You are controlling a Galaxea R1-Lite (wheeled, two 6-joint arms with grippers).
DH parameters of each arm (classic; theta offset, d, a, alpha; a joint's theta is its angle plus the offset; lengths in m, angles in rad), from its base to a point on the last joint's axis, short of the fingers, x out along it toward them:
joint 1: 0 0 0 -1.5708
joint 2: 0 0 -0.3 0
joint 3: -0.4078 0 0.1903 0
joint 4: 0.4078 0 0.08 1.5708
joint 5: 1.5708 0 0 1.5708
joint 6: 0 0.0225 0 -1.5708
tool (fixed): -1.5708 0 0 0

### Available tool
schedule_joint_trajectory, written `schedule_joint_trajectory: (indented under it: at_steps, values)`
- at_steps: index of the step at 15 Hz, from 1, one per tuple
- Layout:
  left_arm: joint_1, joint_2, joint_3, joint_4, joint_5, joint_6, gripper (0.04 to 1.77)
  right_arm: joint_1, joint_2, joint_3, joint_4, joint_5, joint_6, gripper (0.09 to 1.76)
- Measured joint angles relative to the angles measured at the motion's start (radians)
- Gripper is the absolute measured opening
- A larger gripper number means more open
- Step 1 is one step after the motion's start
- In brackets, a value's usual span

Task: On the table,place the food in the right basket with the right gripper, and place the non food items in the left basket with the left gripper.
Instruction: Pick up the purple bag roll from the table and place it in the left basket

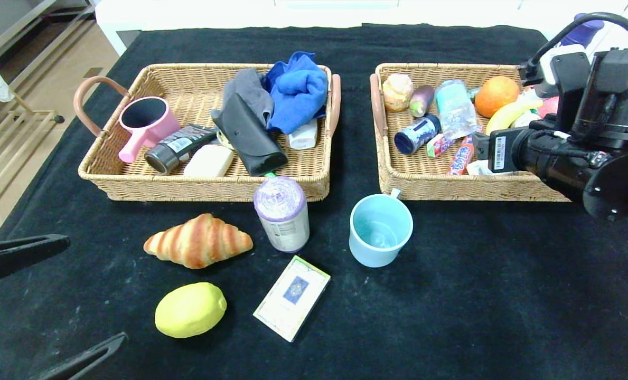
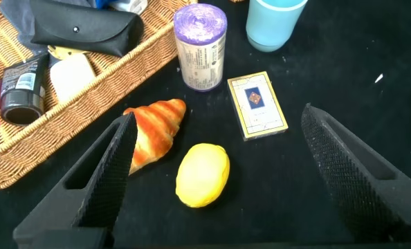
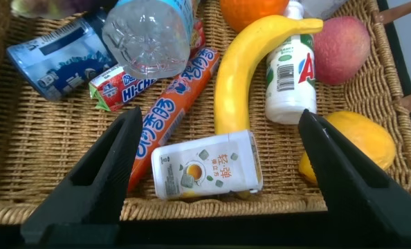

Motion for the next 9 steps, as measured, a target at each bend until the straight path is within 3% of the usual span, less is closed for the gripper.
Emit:
schedule_joint_trajectory:
  at_steps: [3, 9]
  values:
    - [0.0, 0.005, -0.004, 0.001, 0.008, -0.003, 1.72, 0.048, -0.071, 0.066, 0.006, 0.047, -0.005, 1.66]
    - [0.003, 0.038, -0.006, 0.001, 0.029, -0.009, 1.72, 0.077, -0.259, 0.225, 0.106, 0.376, -0.001, 1.69]
